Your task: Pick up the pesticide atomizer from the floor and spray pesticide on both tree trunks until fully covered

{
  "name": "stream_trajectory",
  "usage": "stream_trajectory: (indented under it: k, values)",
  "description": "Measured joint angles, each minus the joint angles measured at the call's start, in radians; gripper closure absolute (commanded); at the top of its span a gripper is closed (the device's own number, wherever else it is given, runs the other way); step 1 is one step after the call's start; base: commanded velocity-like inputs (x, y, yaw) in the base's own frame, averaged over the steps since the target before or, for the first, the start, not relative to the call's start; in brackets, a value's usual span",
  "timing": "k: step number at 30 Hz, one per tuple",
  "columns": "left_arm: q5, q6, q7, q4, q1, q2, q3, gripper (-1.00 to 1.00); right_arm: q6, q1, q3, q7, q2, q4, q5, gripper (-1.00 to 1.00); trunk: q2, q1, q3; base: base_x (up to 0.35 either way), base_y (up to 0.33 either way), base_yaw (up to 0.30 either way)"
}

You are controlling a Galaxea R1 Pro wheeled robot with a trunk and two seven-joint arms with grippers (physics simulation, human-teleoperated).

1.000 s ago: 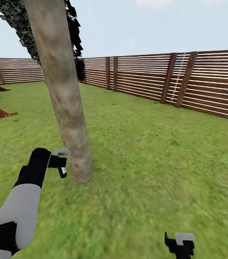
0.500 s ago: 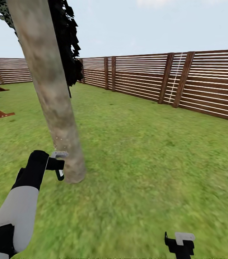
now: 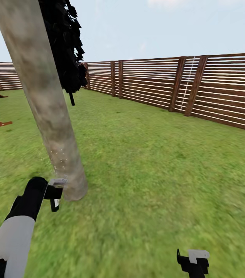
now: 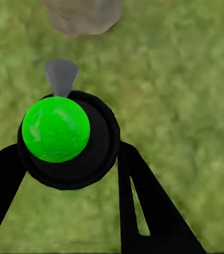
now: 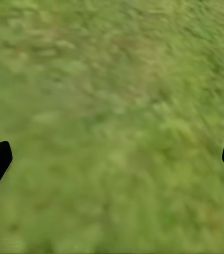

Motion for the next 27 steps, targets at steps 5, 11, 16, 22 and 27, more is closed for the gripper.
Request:
stream_trajectory:
  k: [5,11,16,22,27]
  values:
    - [0.008,-0.167,0.027,0.127,0.070,-0.011,0.099,1.00,-0.001,0.000,0.001,0.001,0.002,0.000,0.001,-1.00,0.000,0.000,0.000,0.002,0.002,0.150]
    - [0.015,-0.291,0.121,0.222,0.071,-0.022,0.125,1.00,-0.001,0.001,0.002,0.186,0.000,0.000,0.001,-1.00,0.000,0.000,0.000,0.000,0.000,0.231]
    - [0.075,-0.360,0.186,0.239,0.072,-0.031,0.123,1.00,-0.002,0.000,-0.002,0.240,-0.001,-0.001,-0.002,-1.00,0.000,0.000,0.000,0.147,0.000,0.010]
    - [0.080,-0.368,0.187,0.305,0.071,-0.031,0.121,1.00,-0.003,0.001,-0.003,0.239,-0.007,-0.002,-0.002,-1.00,0.000,-0.001,0.000,0.331,0.000,0.000]
    - [0.081,-0.367,0.186,0.307,0.071,-0.029,0.122,1.00,-0.003,0.001,-0.001,0.237,-0.018,-0.001,-0.003,-1.00,0.000,0.000,0.000,0.280,-0.082,0.000]
